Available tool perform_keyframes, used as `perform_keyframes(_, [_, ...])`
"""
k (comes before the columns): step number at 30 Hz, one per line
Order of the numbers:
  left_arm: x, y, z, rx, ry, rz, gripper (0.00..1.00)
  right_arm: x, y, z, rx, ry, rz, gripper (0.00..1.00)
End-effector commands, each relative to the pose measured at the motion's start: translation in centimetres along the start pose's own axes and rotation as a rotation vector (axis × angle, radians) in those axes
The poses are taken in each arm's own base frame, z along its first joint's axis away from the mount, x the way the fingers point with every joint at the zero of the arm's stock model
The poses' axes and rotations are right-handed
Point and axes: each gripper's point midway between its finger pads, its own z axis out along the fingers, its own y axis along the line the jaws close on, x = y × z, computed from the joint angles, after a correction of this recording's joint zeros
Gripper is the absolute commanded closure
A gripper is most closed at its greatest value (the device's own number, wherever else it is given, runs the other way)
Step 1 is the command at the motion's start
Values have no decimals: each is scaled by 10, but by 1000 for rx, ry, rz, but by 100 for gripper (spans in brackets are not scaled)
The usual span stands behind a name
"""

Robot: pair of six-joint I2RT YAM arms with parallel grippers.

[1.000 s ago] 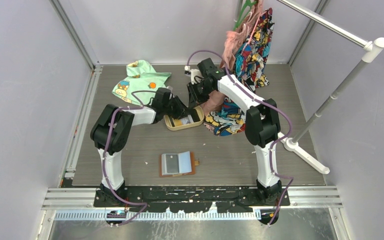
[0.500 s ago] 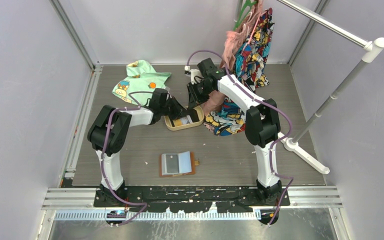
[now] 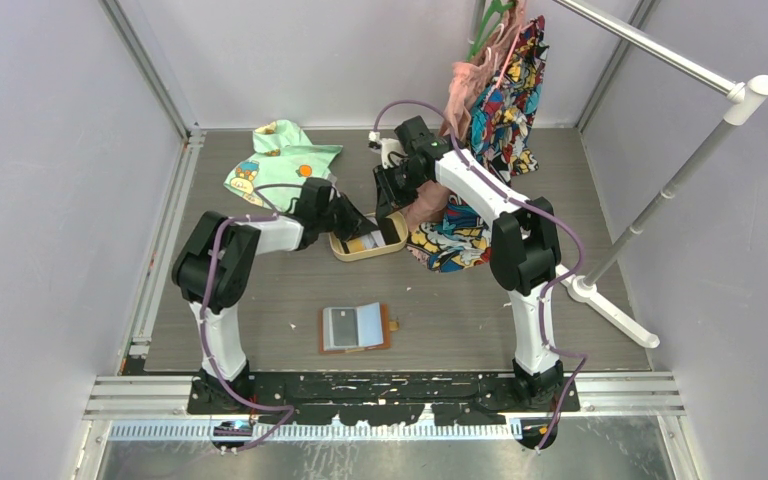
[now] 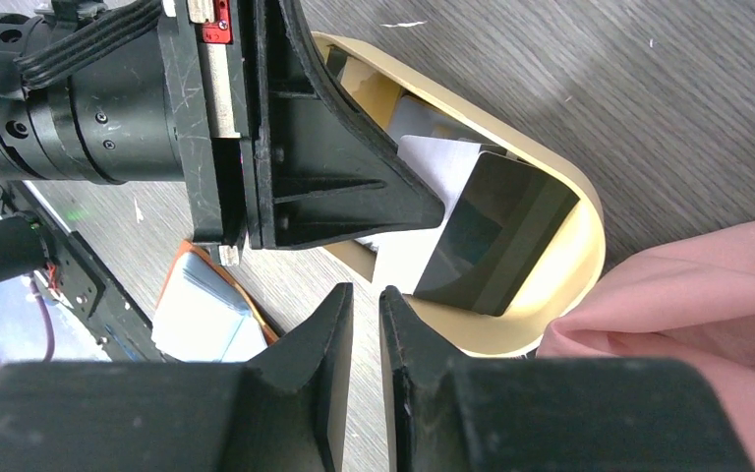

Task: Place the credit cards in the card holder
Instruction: Pick up the credit card from the storage box.

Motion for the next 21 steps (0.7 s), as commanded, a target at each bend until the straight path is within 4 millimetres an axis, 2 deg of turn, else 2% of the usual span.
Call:
perform_keyframes(1, [-9, -25, -19, 76, -28, 50, 99, -21, 23, -27, -40, -81, -57, 78])
perform_keyframes(4, [-13, -28, -27, 86, -47, 56, 100, -19, 37, -30, -99, -75, -69, 77])
perform_keyframes(7, [-17, -33, -40, 115, -79, 76, 100, -14, 55, -34, -182, -64, -141, 71])
perform_keyframes(10, [-20, -46, -60, 154, -116, 127, 100, -5, 76, -37, -262, -44, -211, 65])
perform_keyframes(14, [-16, -52, -89, 176, -146, 227, 100, 12, 107, -45, -362, -20, -343, 61])
perform_keyframes(16, [-9, -50, -105, 186, -155, 278, 100, 23, 122, -52, -400, -12, -431, 60])
perform_keyframes(21, [28, -47, -149, 263, -127, 453, 100, 49, 150, -72, -446, -50, -645, 53])
